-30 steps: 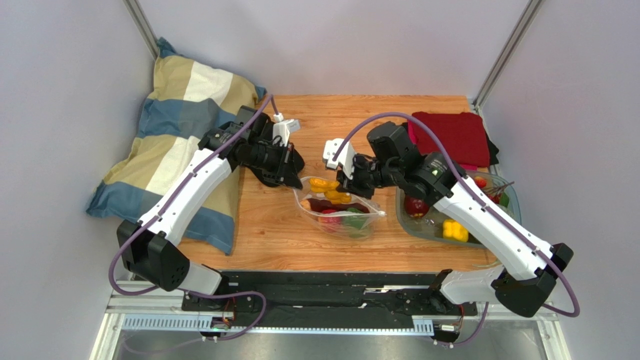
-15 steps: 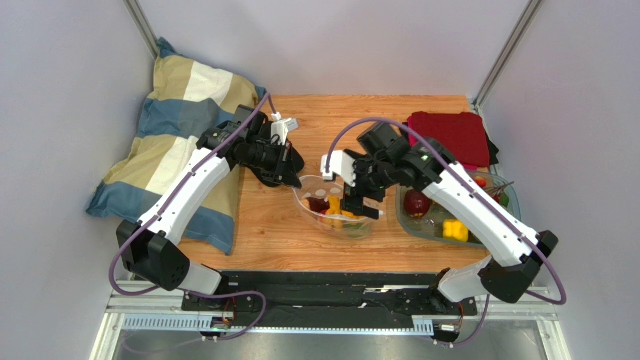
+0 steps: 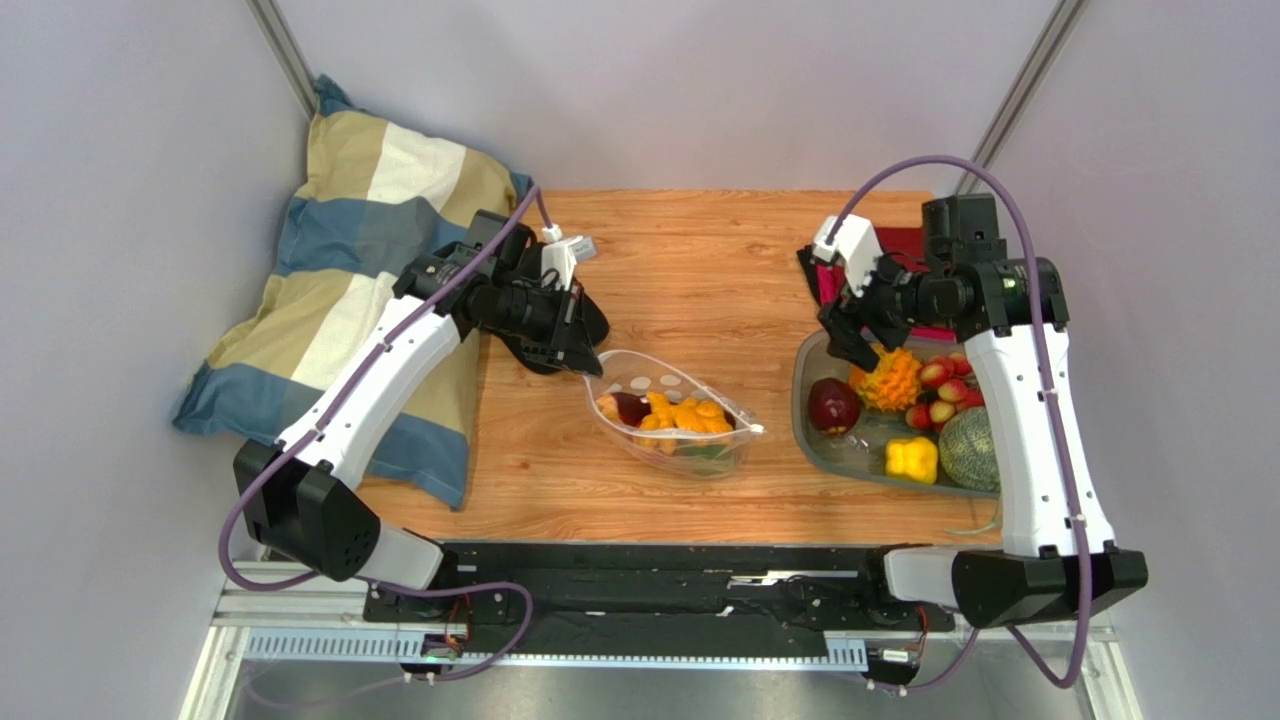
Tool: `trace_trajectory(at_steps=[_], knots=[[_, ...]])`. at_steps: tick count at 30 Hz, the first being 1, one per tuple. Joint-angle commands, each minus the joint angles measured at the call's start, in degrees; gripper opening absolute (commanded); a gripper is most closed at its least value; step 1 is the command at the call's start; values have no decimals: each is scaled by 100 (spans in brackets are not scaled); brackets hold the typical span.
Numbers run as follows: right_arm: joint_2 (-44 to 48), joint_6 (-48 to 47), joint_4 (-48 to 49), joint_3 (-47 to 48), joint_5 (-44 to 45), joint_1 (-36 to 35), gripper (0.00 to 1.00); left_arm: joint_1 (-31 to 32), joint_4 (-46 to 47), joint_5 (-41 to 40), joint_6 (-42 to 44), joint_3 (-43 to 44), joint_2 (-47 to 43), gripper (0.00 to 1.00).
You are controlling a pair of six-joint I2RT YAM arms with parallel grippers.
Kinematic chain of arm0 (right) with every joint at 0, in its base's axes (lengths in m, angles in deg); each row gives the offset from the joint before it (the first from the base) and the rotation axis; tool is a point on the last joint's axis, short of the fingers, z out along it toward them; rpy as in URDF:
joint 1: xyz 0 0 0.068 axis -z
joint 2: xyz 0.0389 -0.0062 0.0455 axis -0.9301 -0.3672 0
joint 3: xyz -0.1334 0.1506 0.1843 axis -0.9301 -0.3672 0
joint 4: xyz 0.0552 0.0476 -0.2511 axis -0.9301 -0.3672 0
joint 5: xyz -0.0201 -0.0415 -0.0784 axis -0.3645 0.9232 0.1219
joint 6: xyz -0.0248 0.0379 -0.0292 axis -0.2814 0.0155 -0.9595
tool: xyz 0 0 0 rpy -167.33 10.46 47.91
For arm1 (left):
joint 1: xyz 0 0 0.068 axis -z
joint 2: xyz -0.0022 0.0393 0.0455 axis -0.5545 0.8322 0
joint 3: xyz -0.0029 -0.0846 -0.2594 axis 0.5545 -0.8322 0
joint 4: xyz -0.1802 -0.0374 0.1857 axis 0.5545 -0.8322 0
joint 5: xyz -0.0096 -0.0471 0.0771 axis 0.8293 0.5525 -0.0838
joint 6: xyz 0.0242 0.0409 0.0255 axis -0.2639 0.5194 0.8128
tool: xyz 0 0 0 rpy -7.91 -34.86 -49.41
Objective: Place the food in the zip-top bag and seal the zipper
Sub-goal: Pick up the fake vegetable from the bin.
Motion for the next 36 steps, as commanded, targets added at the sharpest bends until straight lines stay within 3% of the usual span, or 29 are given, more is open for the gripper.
trace_trajectory(at_steps=[1,7,12,18,22,26,36], knots=[[-40,-904,-864,-567,-16,713,76,-33,129,97,-23,124,18,0],[-532,-1265,-802,-753,205,1714,78,-33,130,54,-15,150,18,0],[-1024,-2187,-899,-533,616,2697,79,-33,68,-70,64,439,185,0],[-1543,-2575,-530,-322,1179,3174,84,-33,33,-17,90,344,194,0],[-1736,-2707,-459,-331,1269,3165,85,-33,-11,35,143,317,203,0],[-1588,-2926,-1249,-295,716,3000,84,-33,-38,62,161,334,229,0],[-586,-3541,-1637,-1964,1083,2181,84,-33,-2,123,117,352,335,0]])
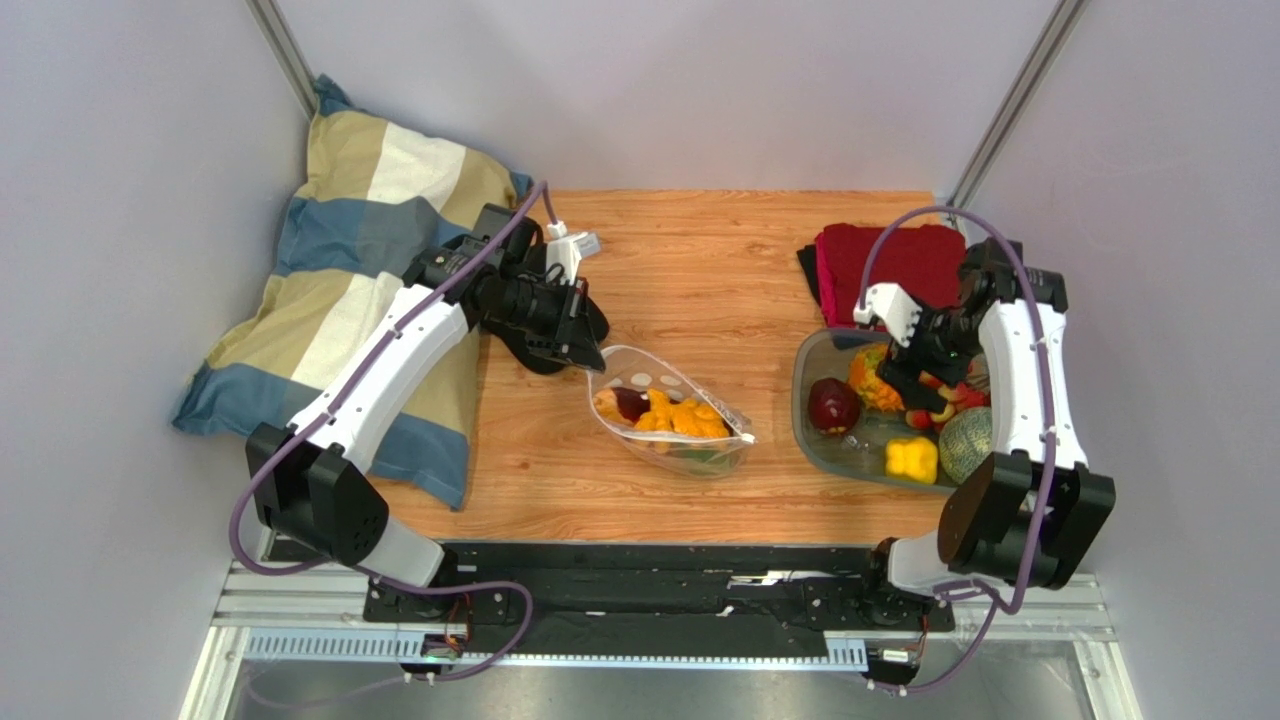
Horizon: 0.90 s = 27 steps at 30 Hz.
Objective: Place the food in the zip-top bag and seal the zipper
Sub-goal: Pick up the fake vegetable from the bin.
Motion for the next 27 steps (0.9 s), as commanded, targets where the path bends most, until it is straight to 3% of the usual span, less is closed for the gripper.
trace_trajectory(at_steps=[1,12,27], knots=[[394,-519,-1611,-642,218,-149,84,-28,30,145,71,131,29,0],[1001,-748,-557,-2208,1237,-562,83,-28,74,198,36,87,81,0],[483,-265,472,-2218,1265,-615,77,-20,83,172,36,-1,37,0]])
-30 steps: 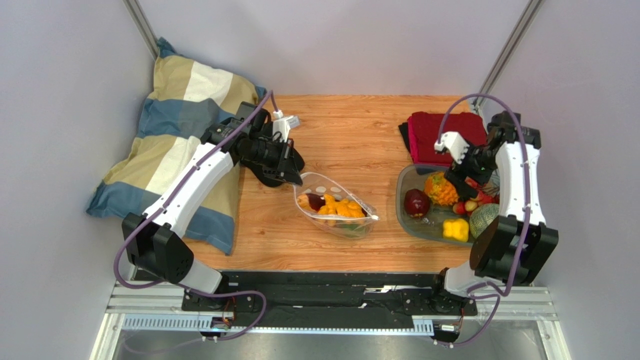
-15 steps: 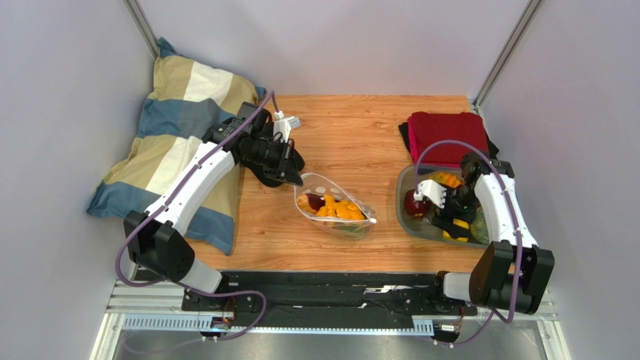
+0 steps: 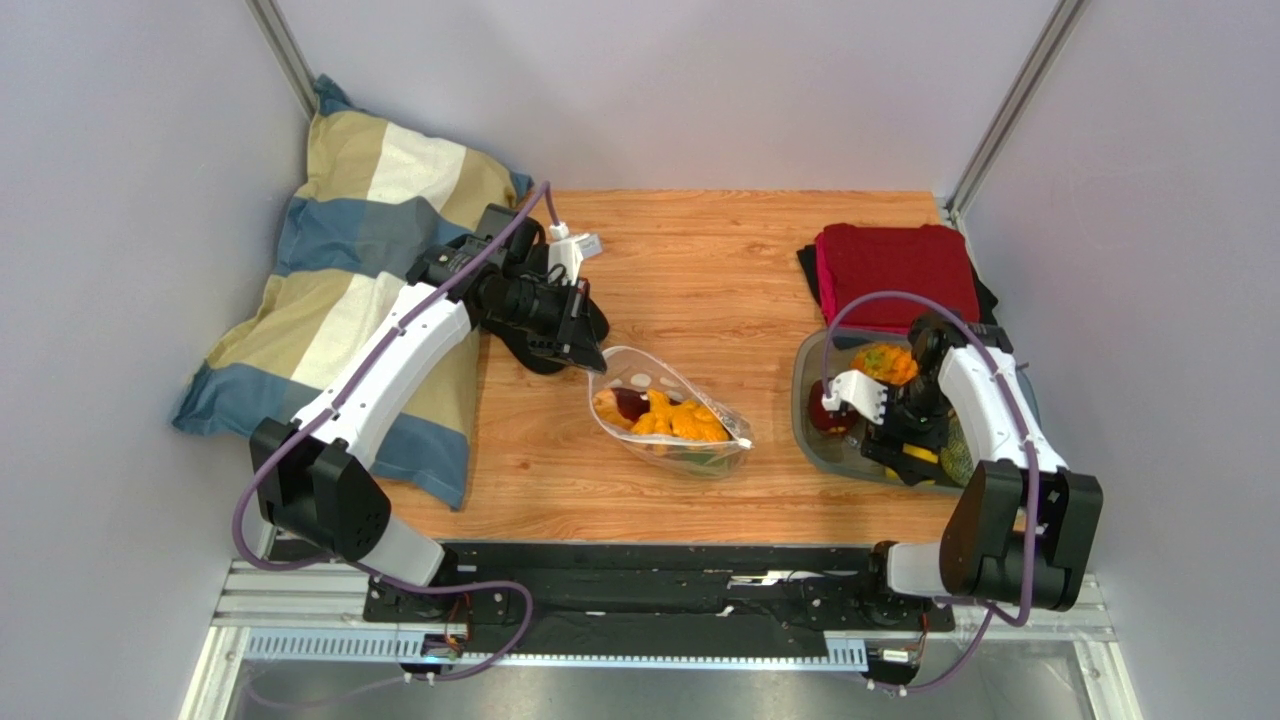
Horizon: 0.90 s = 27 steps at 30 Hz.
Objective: Place the food in the zip-top bag and seal the zipper
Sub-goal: Pick up the fake vegetable from the bin.
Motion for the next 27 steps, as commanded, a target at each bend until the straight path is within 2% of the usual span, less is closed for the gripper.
trace_trajectory(at_steps=[1,5,10,14,17,23,26,27], knots=[[-68,188,162,179,-34,-18,77,-28,77,128,38,1,-37,0],[-174,223,-128,487,-175,-18,72,-28,77,128,38,36,-11,0],[-306,249,-93,550,-157,-18,60,-28,103,154,21,54,60,0],[-288,249,38,366,-140,-36,62,-28,103,146,38,46,60,0],[-271,258,82,260,-166,-62,72,-28,103,146,56,19,60,0],[-253,416,328,49,-175,-176,71,-28,59,163,91,10,69,0],[-288,504,302,92,-184,-185,62,-28,15,146,135,2,34,0],[-288,548,172,127,-184,-185,51,-20,-11,146,152,1,7,0]])
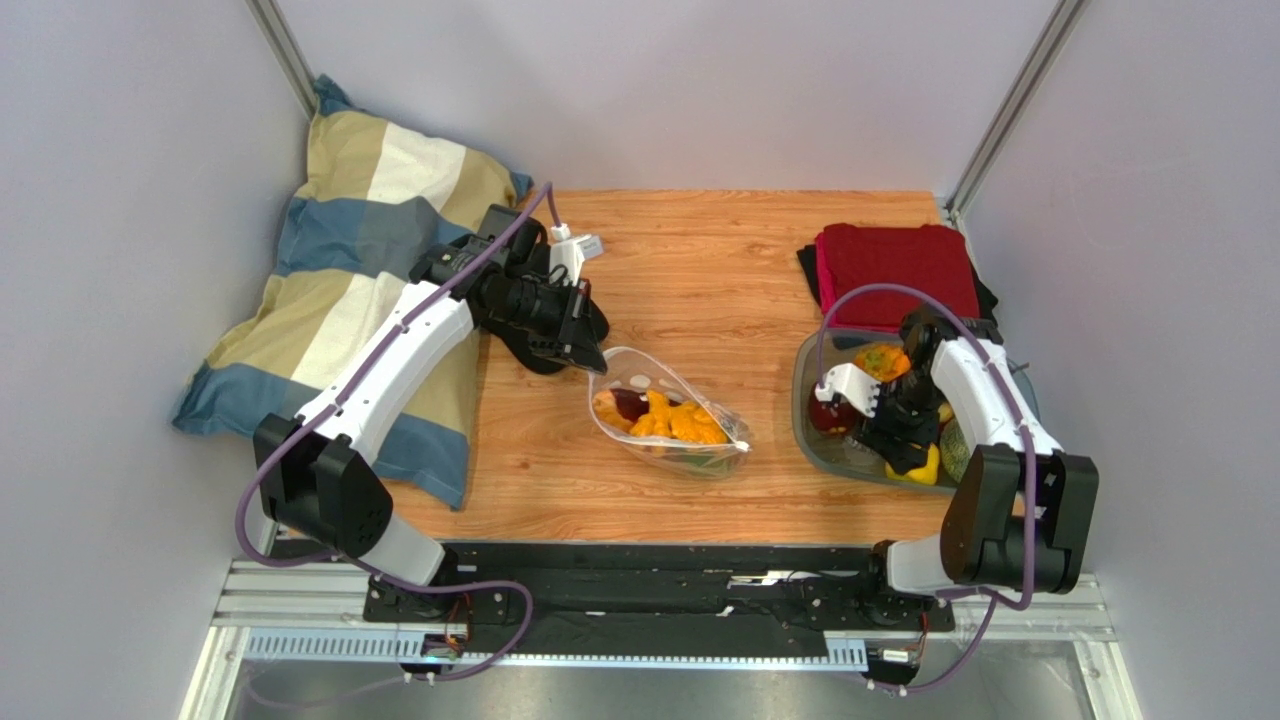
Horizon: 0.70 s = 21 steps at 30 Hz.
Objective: Place the food in the zip-top bag and seal the zipper
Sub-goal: Pick up the fake vegetable from the bin.
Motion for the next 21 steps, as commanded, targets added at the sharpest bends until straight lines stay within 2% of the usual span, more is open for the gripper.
trace_trajectory(at_steps=[1,3,8,14,21], knots=[[9,222,-67,195,-90,-30,46,-28,-53,146,192,1,-63,0],[96,319,-286,353,-116,-30,35,-20,-88,146,218,1,-89,0],[290,521,-867,1108,-511,-30,18,-28,-123,146,280,-60,-133,0],[229,829,-1772,2146,-1232,-30,7,-28,-132,146,289,-78,-159,0],[282,1049,-2283,2955,-1610,-30,3,-28,-88,137,271,-104,-151,0]])
